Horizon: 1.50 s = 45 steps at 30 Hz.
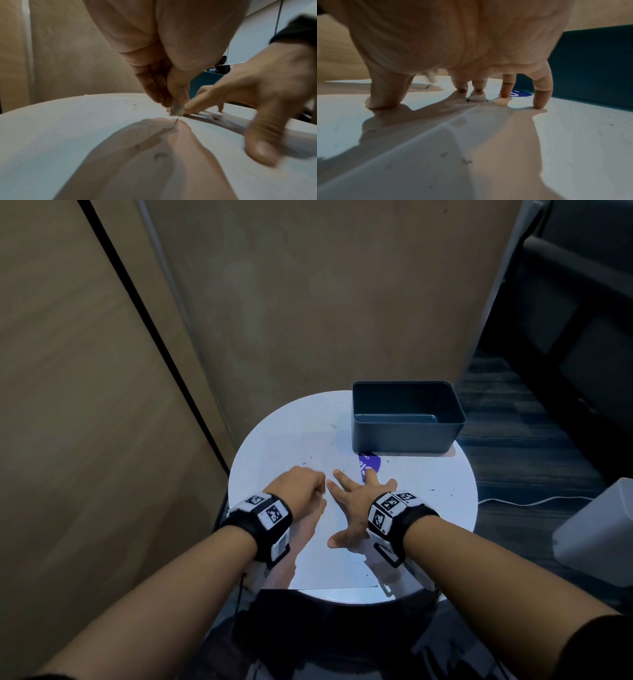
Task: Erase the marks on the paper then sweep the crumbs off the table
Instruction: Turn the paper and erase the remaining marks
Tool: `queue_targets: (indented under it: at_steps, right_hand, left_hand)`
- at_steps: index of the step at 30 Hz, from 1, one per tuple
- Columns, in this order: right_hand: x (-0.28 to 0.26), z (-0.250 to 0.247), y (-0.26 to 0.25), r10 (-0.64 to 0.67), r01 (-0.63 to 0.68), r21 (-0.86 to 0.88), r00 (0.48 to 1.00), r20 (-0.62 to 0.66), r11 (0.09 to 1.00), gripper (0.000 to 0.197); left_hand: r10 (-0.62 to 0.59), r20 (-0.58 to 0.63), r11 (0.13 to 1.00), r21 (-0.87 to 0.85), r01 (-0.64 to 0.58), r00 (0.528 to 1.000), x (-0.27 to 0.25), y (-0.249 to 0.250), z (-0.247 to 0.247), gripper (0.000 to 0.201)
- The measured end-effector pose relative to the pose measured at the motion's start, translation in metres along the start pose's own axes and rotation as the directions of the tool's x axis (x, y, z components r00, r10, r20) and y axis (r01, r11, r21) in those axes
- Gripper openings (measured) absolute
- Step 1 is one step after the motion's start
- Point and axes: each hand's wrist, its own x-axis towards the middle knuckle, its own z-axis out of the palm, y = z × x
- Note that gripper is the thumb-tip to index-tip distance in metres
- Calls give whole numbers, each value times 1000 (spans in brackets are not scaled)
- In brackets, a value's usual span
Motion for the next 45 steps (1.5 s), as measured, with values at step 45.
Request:
queue_targets:
  at_steps: [45]
  right_hand:
    - [18, -2, 2, -25, 34, -48, 984, 178, 998, 150]
  left_hand:
    - [-70, -48, 991, -115, 64, 996, -43, 13, 10, 16]
